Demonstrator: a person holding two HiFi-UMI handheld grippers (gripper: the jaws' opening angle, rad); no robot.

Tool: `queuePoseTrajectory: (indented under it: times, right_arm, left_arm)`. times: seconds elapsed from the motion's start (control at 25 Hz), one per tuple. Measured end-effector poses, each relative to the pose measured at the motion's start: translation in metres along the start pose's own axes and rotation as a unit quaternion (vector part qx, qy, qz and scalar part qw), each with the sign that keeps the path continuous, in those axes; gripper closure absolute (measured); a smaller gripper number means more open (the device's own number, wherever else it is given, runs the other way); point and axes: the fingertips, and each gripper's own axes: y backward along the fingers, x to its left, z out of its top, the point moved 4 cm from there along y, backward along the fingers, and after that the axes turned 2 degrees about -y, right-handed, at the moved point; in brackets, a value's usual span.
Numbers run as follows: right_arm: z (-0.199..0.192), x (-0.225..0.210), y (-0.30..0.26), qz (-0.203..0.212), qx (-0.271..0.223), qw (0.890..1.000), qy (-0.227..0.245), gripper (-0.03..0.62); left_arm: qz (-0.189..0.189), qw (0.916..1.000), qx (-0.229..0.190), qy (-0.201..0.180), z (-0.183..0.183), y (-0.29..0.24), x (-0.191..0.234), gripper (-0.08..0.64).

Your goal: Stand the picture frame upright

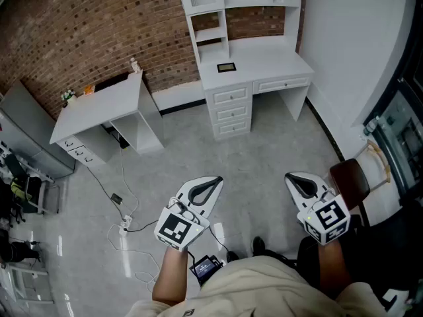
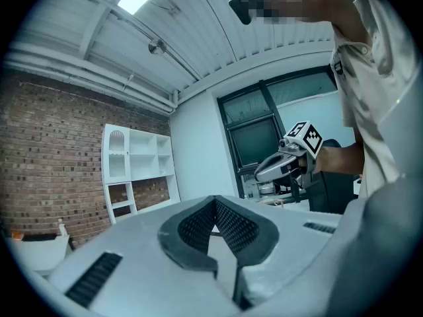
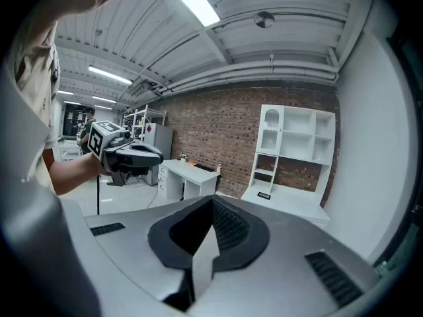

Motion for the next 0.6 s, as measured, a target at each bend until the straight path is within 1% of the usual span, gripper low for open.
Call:
queuePoseTrajectory:
  times: [0.24,0.6]
  right_arm:
    - [0.0,0.009,-0.001,-0.001,-0.001,1.0,0.004,0.589]
    - [0.007,0.007,-0.009,0.0,-0.002,1.0,0.007,0.589]
  left_arm:
    - [0.0,0.9999,-0.009,-0.011,-0.003,0.008,-0.001,0.554]
    - [0.002,1.0,-0.008,-0.001,-0.004,0.007,0.008,0.554]
